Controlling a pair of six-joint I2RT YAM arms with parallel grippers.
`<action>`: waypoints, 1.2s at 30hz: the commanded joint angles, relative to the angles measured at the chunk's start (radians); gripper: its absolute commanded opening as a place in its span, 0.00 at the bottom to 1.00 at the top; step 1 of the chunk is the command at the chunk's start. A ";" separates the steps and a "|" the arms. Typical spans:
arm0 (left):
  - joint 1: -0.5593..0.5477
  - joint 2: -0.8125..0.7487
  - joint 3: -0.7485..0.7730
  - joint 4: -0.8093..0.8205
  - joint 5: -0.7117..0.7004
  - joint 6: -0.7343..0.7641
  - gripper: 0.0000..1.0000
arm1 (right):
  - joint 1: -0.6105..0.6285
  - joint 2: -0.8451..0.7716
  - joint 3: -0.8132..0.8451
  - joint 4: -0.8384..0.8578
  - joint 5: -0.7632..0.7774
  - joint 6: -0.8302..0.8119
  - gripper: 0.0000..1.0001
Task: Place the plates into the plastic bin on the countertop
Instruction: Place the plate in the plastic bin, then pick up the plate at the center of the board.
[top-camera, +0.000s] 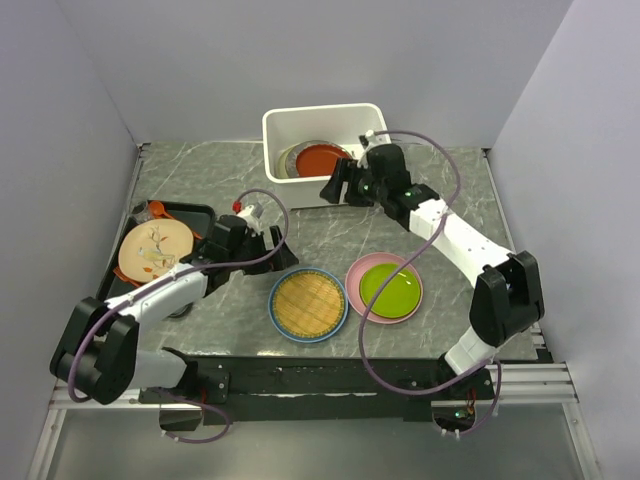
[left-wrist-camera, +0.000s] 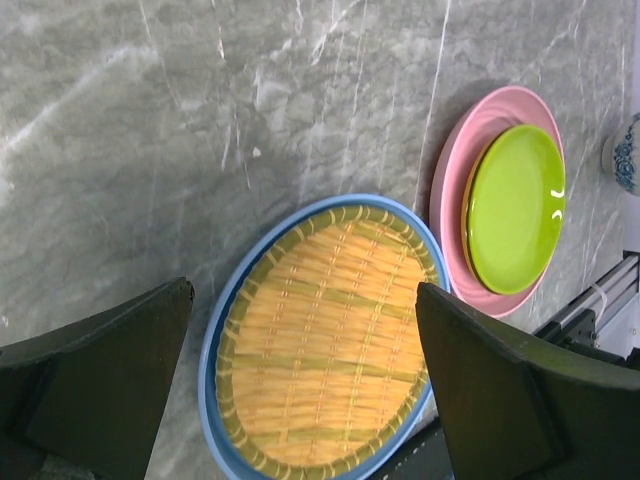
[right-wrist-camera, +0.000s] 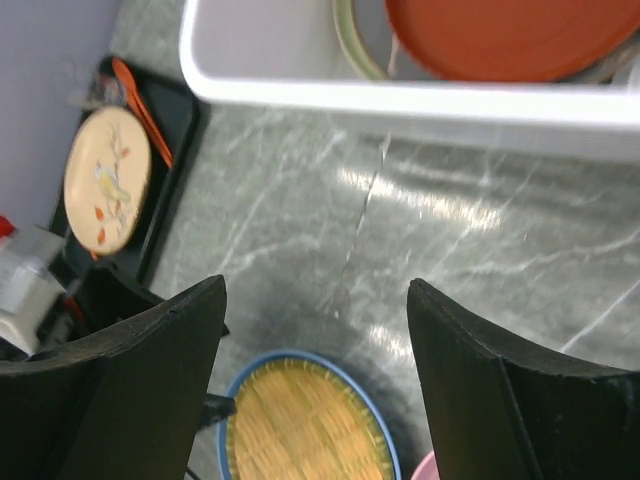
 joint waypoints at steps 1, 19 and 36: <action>-0.009 -0.044 0.031 -0.064 0.004 0.019 0.99 | 0.014 -0.063 -0.084 0.061 -0.020 0.026 0.80; -0.062 -0.017 0.065 -0.188 0.029 0.062 0.96 | 0.068 -0.152 -0.373 0.165 -0.109 0.093 0.79; -0.133 0.061 0.072 -0.202 -0.031 0.060 0.95 | 0.069 -0.162 -0.442 0.178 -0.113 0.090 0.79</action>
